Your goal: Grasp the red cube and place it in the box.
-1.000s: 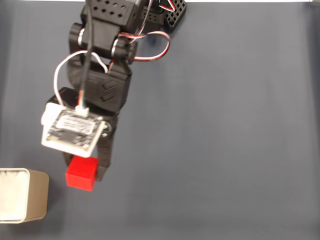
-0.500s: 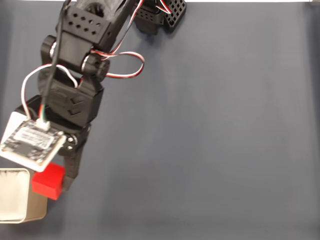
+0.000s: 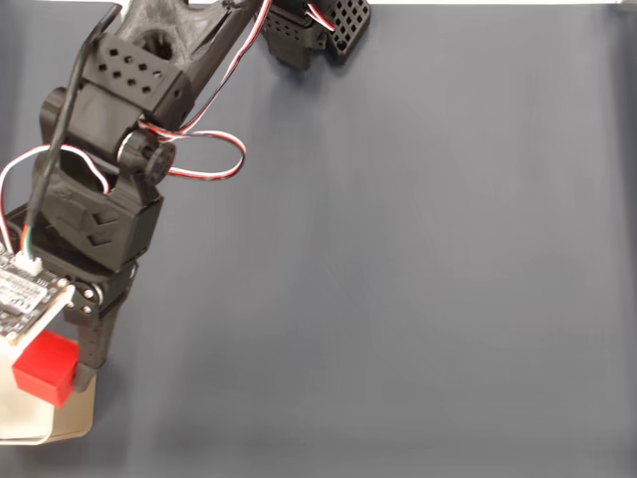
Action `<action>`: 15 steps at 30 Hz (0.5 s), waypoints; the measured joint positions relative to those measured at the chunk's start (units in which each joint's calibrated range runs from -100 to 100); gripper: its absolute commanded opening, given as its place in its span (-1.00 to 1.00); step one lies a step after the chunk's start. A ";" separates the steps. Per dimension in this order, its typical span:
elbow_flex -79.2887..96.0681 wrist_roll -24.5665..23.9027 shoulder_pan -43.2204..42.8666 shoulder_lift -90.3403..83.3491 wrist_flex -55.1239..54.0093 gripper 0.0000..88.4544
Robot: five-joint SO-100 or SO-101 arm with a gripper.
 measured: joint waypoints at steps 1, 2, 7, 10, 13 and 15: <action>-0.72 0.00 0.15 0.52 0.00 -0.81; -1.36 0.00 0.22 1.22 0.00 -0.81; -4.61 0.00 1.19 4.34 0.00 -0.81; -6.78 0.00 1.63 6.60 0.00 -0.81; -9.22 0.00 2.15 8.77 0.00 -0.81; -10.67 0.00 2.45 9.99 0.00 -0.81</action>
